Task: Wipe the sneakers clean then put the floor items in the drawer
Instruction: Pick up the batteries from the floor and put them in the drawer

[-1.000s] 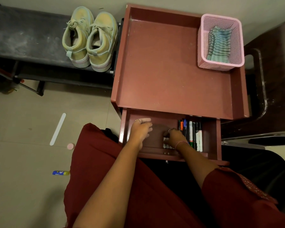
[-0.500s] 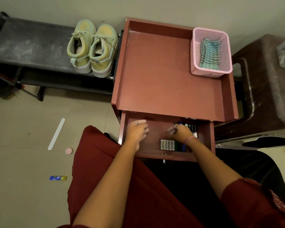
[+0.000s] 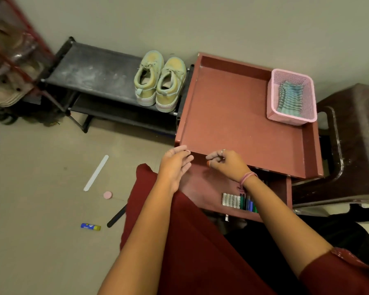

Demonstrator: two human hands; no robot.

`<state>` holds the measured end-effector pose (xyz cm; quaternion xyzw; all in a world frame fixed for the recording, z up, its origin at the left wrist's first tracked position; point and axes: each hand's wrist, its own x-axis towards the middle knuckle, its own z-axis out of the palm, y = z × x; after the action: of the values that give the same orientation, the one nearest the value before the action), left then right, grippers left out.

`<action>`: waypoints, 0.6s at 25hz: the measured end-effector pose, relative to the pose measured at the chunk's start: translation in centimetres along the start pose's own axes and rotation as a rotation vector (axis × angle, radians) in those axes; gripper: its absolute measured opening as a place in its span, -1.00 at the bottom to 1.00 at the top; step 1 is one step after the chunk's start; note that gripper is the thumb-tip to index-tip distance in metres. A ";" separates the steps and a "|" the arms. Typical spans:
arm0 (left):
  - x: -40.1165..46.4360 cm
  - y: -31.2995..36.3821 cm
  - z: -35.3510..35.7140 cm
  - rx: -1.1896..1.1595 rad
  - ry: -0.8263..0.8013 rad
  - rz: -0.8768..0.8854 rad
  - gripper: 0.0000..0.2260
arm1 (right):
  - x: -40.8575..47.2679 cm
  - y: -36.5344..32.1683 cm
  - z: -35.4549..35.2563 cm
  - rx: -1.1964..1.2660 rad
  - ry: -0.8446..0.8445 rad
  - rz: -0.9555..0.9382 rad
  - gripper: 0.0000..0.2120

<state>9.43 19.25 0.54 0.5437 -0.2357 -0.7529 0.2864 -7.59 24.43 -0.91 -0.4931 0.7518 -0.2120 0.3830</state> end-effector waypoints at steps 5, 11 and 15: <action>-1.4 3.5 -6.9 -0.067 0.121 0.152 -0.87 | 0.9 -8.5 3.9 0.047 -0.057 -0.162 -0.87; 0.0 3.6 -17.1 -0.118 0.335 0.156 -0.87 | 2.3 -16.1 11.4 -0.001 -0.207 -0.234 -0.90; 2.4 2.2 -23.3 -0.112 0.469 0.130 -0.82 | 4.4 -19.7 16.6 -0.027 -0.302 -0.250 -0.91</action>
<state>31.49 15.04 -6.56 0.6704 -0.1552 -0.5980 0.4109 15.89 13.06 0.92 -0.6139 0.6215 -0.1715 0.4555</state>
